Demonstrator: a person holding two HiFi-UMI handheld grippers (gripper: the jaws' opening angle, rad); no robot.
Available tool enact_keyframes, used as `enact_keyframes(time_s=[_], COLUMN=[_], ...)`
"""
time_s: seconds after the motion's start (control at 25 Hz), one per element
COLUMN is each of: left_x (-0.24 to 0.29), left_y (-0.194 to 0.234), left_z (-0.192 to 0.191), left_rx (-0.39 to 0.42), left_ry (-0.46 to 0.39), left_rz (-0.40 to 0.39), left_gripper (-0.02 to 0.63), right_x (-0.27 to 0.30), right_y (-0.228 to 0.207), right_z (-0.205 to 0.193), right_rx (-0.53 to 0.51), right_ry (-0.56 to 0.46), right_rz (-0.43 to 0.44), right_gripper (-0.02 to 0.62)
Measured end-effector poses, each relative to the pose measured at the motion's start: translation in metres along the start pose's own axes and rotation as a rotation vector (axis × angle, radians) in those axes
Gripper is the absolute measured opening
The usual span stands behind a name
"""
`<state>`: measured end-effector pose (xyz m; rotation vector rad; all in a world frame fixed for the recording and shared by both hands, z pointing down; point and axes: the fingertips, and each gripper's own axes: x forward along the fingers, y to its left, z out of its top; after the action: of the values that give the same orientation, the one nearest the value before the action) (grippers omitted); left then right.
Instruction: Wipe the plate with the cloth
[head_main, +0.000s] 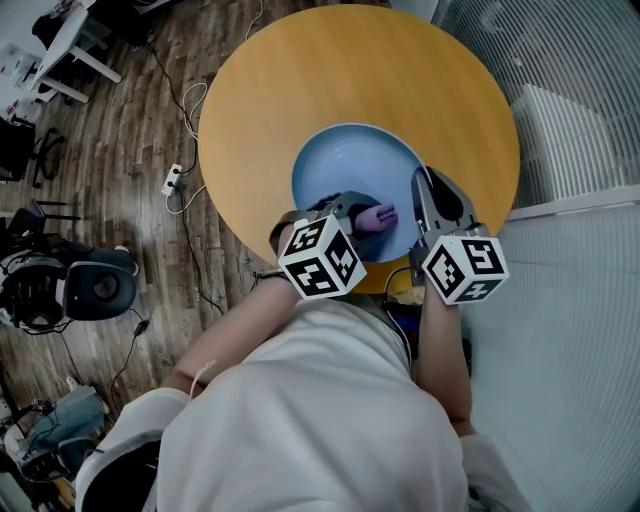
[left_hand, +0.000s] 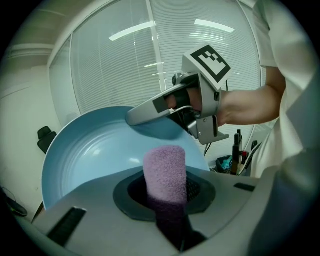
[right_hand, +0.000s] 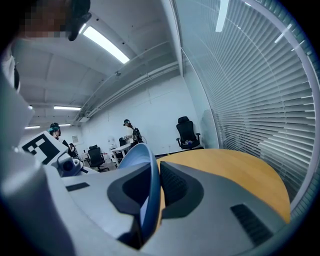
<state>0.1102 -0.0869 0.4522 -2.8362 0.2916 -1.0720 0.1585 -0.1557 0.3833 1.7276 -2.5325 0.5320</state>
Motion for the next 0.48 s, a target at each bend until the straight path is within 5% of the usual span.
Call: enact_keyframes(time_s=[0.48], left_x=[0.006], left_y=[-0.031], left_z=[0.010], left_rx=[0.067], left_ry=[-0.032], left_rz=[-0.068], left_gripper=[0.081], right_x=[0.005], right_y=[0.018], right_z=[-0.010], right_rx=[-0.029], right_ry=[0.026], right_rz=[0.027], right_gripper=[0.040])
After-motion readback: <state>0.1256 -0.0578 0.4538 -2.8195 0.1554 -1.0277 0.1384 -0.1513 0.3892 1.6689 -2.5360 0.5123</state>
